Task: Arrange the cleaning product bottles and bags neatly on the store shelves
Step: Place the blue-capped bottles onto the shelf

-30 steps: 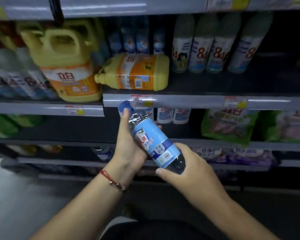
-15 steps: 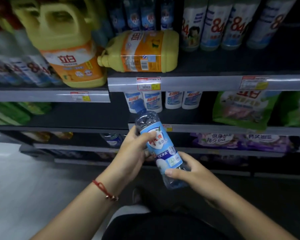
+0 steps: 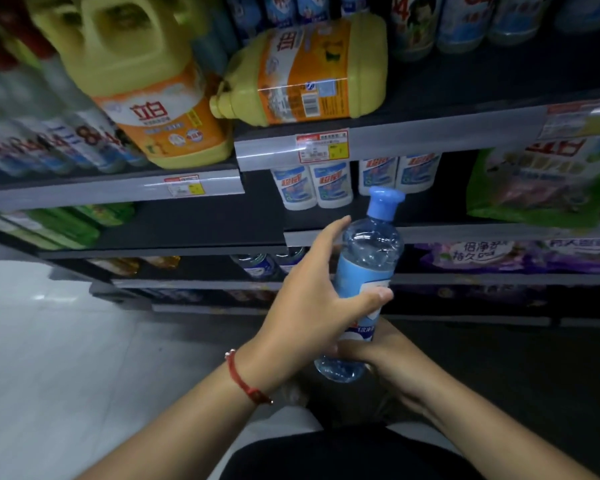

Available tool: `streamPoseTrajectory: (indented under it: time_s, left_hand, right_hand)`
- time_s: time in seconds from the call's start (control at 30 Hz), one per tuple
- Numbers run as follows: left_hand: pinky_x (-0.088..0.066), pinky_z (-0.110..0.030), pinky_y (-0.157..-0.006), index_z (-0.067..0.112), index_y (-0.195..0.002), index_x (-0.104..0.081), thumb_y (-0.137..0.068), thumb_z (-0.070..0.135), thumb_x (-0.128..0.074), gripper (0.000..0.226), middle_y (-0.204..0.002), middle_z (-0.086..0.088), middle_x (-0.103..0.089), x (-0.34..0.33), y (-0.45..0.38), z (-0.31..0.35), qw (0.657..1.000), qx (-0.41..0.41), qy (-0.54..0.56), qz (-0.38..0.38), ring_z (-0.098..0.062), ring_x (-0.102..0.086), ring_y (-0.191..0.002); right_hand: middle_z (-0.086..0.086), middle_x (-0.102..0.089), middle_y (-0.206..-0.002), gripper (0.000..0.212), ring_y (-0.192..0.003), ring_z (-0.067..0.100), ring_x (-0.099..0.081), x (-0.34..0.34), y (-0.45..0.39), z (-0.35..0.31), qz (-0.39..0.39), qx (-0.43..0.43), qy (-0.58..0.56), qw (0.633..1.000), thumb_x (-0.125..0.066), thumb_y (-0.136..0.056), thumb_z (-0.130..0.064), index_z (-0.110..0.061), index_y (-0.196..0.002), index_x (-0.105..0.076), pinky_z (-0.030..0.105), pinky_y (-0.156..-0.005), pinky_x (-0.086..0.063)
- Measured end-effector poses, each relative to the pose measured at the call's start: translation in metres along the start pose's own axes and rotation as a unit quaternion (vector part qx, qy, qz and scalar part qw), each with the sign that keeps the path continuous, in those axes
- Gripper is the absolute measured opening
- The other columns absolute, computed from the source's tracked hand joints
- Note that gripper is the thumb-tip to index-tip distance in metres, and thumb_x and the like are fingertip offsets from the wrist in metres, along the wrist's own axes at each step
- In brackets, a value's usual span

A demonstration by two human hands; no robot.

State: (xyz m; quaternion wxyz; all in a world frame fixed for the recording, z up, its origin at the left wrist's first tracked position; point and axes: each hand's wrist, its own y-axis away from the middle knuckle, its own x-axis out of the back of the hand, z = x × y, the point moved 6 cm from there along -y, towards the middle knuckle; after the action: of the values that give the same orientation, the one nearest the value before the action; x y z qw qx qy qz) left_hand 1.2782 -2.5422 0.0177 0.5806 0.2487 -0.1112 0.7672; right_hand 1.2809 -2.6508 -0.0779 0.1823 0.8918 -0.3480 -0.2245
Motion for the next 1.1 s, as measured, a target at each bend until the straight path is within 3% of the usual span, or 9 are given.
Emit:
streamPoseTrajectory:
  time_s: [0.13,0.23,0.43,0.57,0.73,0.8,0.87,0.97,1.1]
  left_hand:
    - [-0.052,-0.032,-0.102,0.04,-0.149,-0.037,-0.076,0.036,-0.087,0.088,-0.131,0.019,-0.06,0.03,-0.001,-0.012,0.999,-0.014,0.044,0.002,0.004,-0.058,-0.119]
    - [-0.055,-0.035,-0.099,0.039,-0.145,-0.043,-0.078,0.029,-0.087,0.08,-0.13,0.016,-0.064,0.07,0.001,-0.025,0.996,-0.022,0.09,0.007,0.0,-0.062,-0.118]
    - [-0.058,-0.036,-0.091,0.022,-0.138,-0.053,-0.084,0.016,-0.08,0.061,-0.124,0.004,-0.071,0.191,0.014,-0.062,0.985,-0.049,0.159,0.032,-0.012,-0.069,-0.113]
    - [-0.058,-0.036,-0.092,0.024,-0.134,-0.056,-0.083,0.024,-0.075,0.054,-0.119,0.006,-0.074,0.288,0.032,-0.088,0.977,-0.08,0.183,0.072,-0.012,-0.07,-0.111]
    - [-0.052,-0.044,-0.102,0.048,-0.149,-0.03,-0.076,0.048,-0.086,0.093,-0.128,0.011,-0.068,0.391,0.047,-0.11,0.979,-0.114,0.136,0.105,-0.011,-0.064,-0.121]
    - [-0.056,-0.04,-0.096,0.054,-0.149,-0.022,-0.074,0.039,-0.088,0.101,-0.125,0.01,-0.069,0.428,0.054,-0.102,0.973,-0.138,0.144,0.113,-0.01,-0.067,-0.115]
    - [-0.059,-0.044,-0.091,0.052,-0.149,-0.022,-0.075,0.028,-0.087,0.101,-0.121,-0.001,-0.071,0.463,0.059,-0.091,0.965,-0.171,0.158,0.117,-0.018,-0.072,-0.109]
    - [-0.061,-0.051,-0.085,0.053,-0.147,-0.026,-0.072,0.029,-0.091,0.102,-0.116,-0.008,-0.073,0.515,0.06,-0.071,0.953,-0.213,0.168,0.138,-0.027,-0.073,-0.105]
    - [-0.06,-0.051,-0.088,0.045,-0.15,-0.026,-0.072,0.028,-0.09,0.103,-0.11,-0.008,-0.075,0.569,0.054,-0.036,0.944,-0.252,0.146,0.156,-0.026,-0.074,-0.102]
  right_hand:
    - [-0.005,-0.076,-0.111,0.059,-0.103,0.006,-0.071,-0.016,-0.004,-0.012,0.005,-0.02,0.077,0.997,-0.081,-0.074,-0.014,-0.026,-0.126,-0.058,0.022,-0.09,-0.054]
    - [-0.012,-0.073,-0.107,0.053,-0.096,-0.007,-0.068,-0.04,-0.01,-0.031,-0.001,-0.017,0.164,0.986,-0.079,-0.081,-0.014,-0.036,-0.122,-0.054,0.013,-0.076,-0.051]
    - [-0.016,-0.075,-0.1,0.051,-0.089,-0.005,-0.07,-0.127,-0.043,-0.08,0.072,0.057,0.278,0.956,-0.088,-0.069,-0.026,-0.038,-0.11,-0.061,0.021,-0.081,-0.055]
    - [-0.016,-0.076,-0.099,0.051,-0.087,0.0,-0.072,-0.212,-0.07,-0.118,0.06,0.102,0.324,0.939,-0.09,-0.069,-0.028,-0.035,-0.112,-0.064,0.025,-0.079,-0.058]
    - [-0.015,-0.077,-0.099,0.046,-0.088,0.005,-0.074,-0.307,-0.092,-0.17,0.038,0.177,0.364,0.914,-0.089,-0.069,-0.028,-0.035,-0.111,-0.069,0.037,-0.088,-0.06]
    - [-0.012,-0.077,-0.1,0.047,-0.091,0.008,-0.074,-0.343,-0.097,-0.195,0.025,0.209,0.366,0.907,-0.089,-0.068,-0.028,-0.034,-0.111,-0.07,0.042,-0.09,-0.059]
    - [-0.01,-0.077,-0.102,0.049,-0.092,0.01,-0.074,-0.374,-0.1,-0.22,0.011,0.238,0.366,0.9,-0.09,-0.07,-0.025,-0.032,-0.113,-0.07,0.044,-0.091,-0.059]
    - [-0.006,-0.078,-0.102,0.048,-0.093,0.014,-0.075,-0.413,-0.105,-0.259,-0.001,0.285,0.364,0.887,-0.09,-0.069,-0.025,-0.027,-0.112,-0.07,0.045,-0.09,-0.06]
    - [-0.007,-0.078,-0.103,0.046,-0.093,0.011,-0.075,-0.45,-0.106,-0.31,-0.006,0.337,0.368,0.867,-0.088,-0.072,-0.023,-0.026,-0.114,-0.069,0.039,-0.088,-0.061]
